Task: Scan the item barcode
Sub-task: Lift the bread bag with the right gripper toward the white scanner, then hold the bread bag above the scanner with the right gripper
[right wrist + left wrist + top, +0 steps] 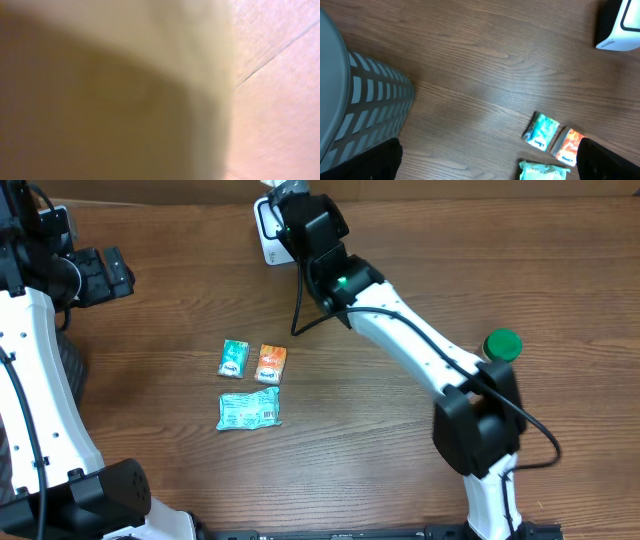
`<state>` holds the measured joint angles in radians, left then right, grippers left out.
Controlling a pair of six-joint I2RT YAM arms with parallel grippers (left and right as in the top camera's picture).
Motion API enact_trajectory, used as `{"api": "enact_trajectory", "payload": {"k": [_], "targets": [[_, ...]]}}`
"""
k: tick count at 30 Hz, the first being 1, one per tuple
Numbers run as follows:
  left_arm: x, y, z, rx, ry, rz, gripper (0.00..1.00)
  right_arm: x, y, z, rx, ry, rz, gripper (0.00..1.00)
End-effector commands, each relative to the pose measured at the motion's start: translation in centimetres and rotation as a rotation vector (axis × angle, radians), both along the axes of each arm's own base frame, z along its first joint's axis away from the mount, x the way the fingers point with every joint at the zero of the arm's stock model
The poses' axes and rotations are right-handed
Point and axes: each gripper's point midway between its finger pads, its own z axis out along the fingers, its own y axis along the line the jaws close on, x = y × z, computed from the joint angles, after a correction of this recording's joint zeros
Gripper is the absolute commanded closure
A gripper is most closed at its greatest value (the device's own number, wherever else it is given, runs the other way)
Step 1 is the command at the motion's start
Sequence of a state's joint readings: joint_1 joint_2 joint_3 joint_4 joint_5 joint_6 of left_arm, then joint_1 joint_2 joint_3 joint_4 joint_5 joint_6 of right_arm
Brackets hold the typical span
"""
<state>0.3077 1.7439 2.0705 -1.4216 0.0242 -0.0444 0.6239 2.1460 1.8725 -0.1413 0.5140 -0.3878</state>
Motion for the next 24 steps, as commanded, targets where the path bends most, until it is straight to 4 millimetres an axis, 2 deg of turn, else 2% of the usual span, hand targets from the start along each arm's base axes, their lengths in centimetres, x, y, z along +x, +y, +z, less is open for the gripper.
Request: {"api": "enact_trajectory", "payload": {"k": [1, 5, 11, 21, 24], "targets": [[0.0, 0.1, 0.4, 0.019, -0.008, -0.017, 0.0, 1.5, -0.9, -0.7, -0.296, -0.071, -0.006, 0.96], [0.0, 0.1, 0.4, 0.019, -0.008, -0.017, 0.0, 2.4, 0.2, -3.3, -0.506, -0.087, 0.085, 0.96], [0.0, 0.1, 0.4, 0.019, -0.008, -0.017, 0.0, 3.1, 2.2, -7.2, -0.616, -0.092, 0.207, 0.96], [0.0, 0.1, 0.4, 0.019, -0.008, -0.017, 0.0, 4.8, 2.0, -9.4, -0.62, -0.17, 0.13, 0.96], [0.0, 0.1, 0.4, 0.019, -0.007, -0.017, 0.0, 5.1, 1.4, -10.3, -0.638, -0.156, 0.121, 0.96]]}}
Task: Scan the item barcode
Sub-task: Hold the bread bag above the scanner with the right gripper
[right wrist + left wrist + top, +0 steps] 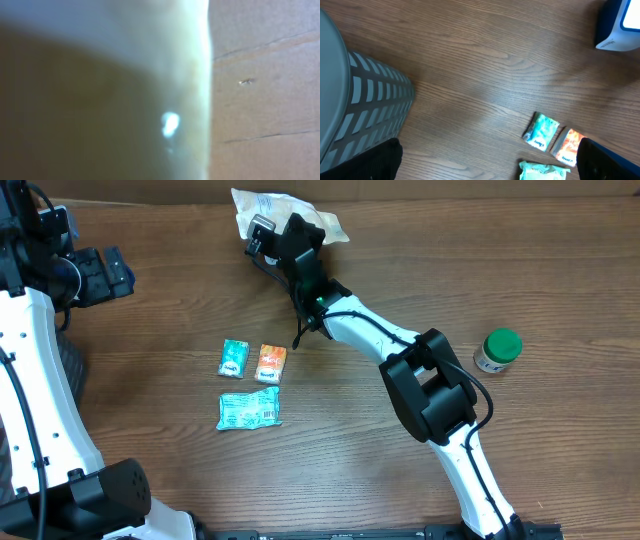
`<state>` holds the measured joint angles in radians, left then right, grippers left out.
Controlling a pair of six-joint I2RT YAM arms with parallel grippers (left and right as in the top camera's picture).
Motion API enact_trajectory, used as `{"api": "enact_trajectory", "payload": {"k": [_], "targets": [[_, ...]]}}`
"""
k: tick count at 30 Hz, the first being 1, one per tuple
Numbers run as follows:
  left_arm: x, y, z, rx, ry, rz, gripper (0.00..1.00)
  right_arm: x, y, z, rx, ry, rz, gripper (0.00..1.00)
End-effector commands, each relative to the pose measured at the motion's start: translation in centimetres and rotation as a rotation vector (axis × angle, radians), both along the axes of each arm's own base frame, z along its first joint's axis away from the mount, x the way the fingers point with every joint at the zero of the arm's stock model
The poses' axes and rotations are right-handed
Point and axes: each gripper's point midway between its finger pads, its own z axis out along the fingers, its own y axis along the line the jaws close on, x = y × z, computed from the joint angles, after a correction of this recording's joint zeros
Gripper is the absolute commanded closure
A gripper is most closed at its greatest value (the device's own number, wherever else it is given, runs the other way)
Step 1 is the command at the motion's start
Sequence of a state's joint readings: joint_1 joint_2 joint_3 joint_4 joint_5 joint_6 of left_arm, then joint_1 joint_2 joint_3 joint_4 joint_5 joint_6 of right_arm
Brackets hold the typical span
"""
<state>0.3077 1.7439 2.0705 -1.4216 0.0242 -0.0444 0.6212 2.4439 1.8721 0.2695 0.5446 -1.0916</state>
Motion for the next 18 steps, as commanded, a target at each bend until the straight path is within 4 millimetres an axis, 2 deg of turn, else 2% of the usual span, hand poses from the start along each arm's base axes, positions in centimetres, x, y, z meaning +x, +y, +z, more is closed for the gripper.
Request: {"api": "enact_trajectory", "payload": {"k": [1, 9, 18], "targets": [[0.0, 0.1, 0.4, 0.019, -0.007, -0.017, 0.0, 0.8, -1.2, -0.5, -0.018, -0.009, -0.036, 0.96], [0.0, 0.1, 0.4, 0.019, -0.007, -0.017, 0.0, 1.7, -3.0, -0.3, -0.012, -0.014, -0.072, 0.96], [0.0, 0.1, 0.4, 0.019, -0.007, -0.017, 0.0, 1.0, -1.4, -0.4, -0.006, -0.01, -0.032, 0.96]]}}
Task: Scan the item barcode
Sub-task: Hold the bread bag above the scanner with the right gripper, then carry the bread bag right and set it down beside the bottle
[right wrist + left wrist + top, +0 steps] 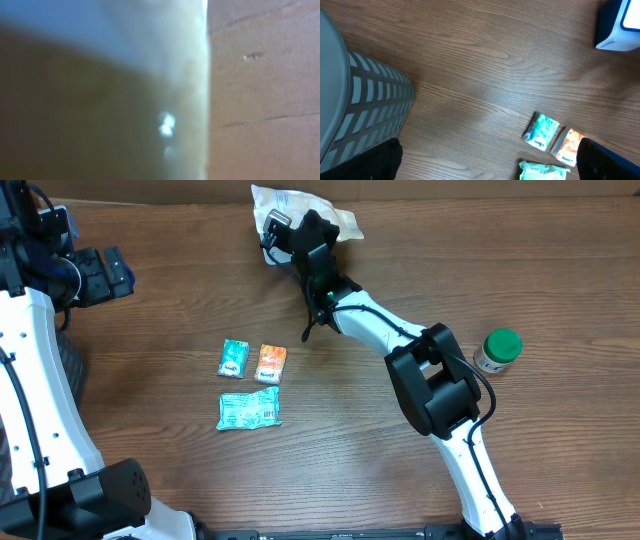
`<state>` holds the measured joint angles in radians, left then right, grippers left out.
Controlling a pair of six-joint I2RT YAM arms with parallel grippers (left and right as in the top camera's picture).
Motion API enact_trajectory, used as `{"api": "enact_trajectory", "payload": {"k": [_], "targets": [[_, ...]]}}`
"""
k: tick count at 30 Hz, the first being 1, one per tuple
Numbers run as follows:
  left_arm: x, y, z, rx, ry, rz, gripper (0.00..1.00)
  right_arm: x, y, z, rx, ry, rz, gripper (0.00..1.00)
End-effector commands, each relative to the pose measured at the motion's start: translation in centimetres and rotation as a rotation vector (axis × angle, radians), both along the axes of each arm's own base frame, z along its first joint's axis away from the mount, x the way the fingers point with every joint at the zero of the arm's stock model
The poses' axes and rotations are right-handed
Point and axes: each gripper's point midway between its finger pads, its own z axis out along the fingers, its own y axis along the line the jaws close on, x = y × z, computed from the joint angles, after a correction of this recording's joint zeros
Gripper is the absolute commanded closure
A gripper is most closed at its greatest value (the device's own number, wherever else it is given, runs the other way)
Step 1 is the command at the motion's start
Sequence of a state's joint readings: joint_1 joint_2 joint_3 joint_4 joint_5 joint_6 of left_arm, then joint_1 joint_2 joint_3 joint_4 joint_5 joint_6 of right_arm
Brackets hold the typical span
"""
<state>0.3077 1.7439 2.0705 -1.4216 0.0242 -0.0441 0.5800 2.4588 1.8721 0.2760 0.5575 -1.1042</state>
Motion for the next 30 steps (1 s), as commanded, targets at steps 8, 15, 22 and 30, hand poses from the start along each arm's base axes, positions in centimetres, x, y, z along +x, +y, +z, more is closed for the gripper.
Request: {"api": "enact_trajectory", "payload": {"k": [8, 15, 22, 30], "targets": [[0.0, 0.1, 0.4, 0.019, -0.007, -0.017, 0.0, -1.0, 0.9, 5.9, 0.186, -0.069, -0.026, 0.96], [0.0, 0.1, 0.4, 0.019, -0.007, -0.017, 0.0, -4.5, 0.1, 14.9, 0.431, -0.013, 0.011, 0.96], [0.0, 0.1, 0.4, 0.019, -0.007, -0.017, 0.0, -11.8, -1.3, 18.7, 0.865, 0.436, 0.15, 0.96], [0.0, 0.1, 0.4, 0.019, -0.007, -0.017, 0.0, -16.5, -10.1, 15.0, 1.201, 0.911, -0.136, 0.96]]}}
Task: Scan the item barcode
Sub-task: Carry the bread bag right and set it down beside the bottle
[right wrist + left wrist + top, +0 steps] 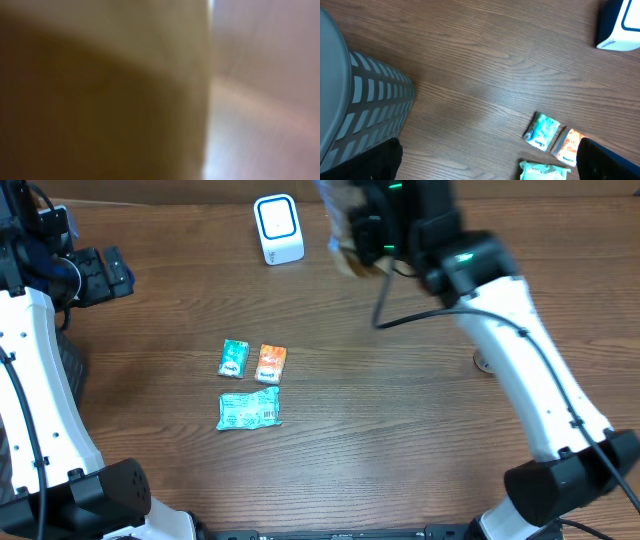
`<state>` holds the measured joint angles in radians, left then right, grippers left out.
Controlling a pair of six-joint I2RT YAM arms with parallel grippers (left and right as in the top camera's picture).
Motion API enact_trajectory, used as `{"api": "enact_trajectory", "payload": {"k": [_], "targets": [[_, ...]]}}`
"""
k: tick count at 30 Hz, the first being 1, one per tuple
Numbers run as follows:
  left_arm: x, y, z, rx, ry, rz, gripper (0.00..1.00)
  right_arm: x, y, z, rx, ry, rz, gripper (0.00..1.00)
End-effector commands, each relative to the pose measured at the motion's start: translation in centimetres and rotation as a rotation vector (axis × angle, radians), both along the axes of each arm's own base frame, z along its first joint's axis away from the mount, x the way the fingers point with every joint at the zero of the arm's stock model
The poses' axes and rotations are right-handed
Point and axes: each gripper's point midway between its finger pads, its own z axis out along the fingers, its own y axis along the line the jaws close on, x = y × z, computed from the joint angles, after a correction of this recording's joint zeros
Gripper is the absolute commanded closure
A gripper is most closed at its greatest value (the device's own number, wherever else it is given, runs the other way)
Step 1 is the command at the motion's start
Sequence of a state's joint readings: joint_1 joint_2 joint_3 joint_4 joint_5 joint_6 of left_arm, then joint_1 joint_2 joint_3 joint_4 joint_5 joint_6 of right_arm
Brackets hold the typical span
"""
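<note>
The white barcode scanner (278,228) stands at the table's back edge, also seen in the left wrist view as scanner (620,22). My right gripper (362,232) is to its right, raised, shut on a pale crinkled packet (345,240) that shows blurred. That packet (100,90) fills the right wrist view, hiding the fingers. My left gripper (105,275) hovers at the far left, open and holding nothing; its dark fingertips (607,160) frame bare wood.
A teal packet (234,358), an orange packet (271,363) and a light green packet (249,409) lie mid-table. A grey slatted basket (355,95) is at the left. The right arm mostly covers a small bottle (483,363) at the right.
My right gripper with the pale packet has moved from over the scanner to its right and sits higher. The scanner now shows uncovered. The left arm has not moved.
My right gripper was first at the scanner at the back edge. Then it held the pale packet over the scanner, covering it, and a little later slightly further right. Now the packet is clear of the scanner. The left gripper stayed open at the far left.
</note>
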<state>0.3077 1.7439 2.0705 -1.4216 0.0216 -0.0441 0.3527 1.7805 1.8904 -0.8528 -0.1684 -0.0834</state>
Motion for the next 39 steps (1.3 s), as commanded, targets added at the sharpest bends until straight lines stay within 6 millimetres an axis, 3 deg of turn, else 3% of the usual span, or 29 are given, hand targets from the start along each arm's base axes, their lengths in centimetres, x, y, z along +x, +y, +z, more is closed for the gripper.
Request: {"api": "enact_trajectory", "payload": {"k": [1, 5, 8, 17, 21, 23, 27, 30, 33, 35, 39], "targets": [[0.0, 0.1, 0.4, 0.016, -0.008, -0.018, 0.0, -0.9, -2.4, -2.5, 0.207, 0.261, -0.09, 0.96], [0.0, 0.1, 0.4, 0.016, -0.008, -0.018, 0.0, -1.0, -8.9, -5.9, 0.25, 0.432, -0.316, 0.96], [0.0, 0.1, 0.4, 0.016, -0.008, -0.018, 0.0, -1.1, -12.3, -8.4, 0.261, 0.494, -0.422, 0.96], [0.0, 0.1, 0.4, 0.016, -0.008, -0.018, 0.0, -1.2, -20.3, -16.2, 0.316, 0.566, -0.738, 0.96], [0.0, 0.1, 0.4, 0.016, -0.008, -0.018, 0.01, -1.9, -22.1, -18.4, 0.333, 0.585, -0.797, 0.95], [0.0, 0.1, 0.4, 0.016, -0.008, -0.018, 0.0, -2.6, -23.0, -19.3, 0.32, 0.604, -0.829, 0.89], [0.0, 0.1, 0.4, 0.016, -0.008, -0.018, 0.0, -3.6, -24.0, -20.2, 0.288, 0.631, -0.865, 0.58], [0.0, 0.1, 0.4, 0.016, -0.008, -0.018, 0.0, -4.0, -24.2, -20.4, 0.268, 0.645, -0.88, 0.53], [0.0, 0.1, 0.4, 0.016, -0.008, -0.018, 0.0, -4.1, -24.2, -20.2, 0.269, 0.649, -0.88, 0.52], [0.0, 0.1, 0.4, 0.016, -0.008, -0.018, 0.0, -4.4, -24.2, -19.5, 0.264, 0.665, -0.883, 0.46], [0.0, 0.1, 0.4, 0.016, -0.008, -0.018, 0.0, -4.5, -24.3, -16.8, 0.245, 0.676, -0.883, 0.47]]}}
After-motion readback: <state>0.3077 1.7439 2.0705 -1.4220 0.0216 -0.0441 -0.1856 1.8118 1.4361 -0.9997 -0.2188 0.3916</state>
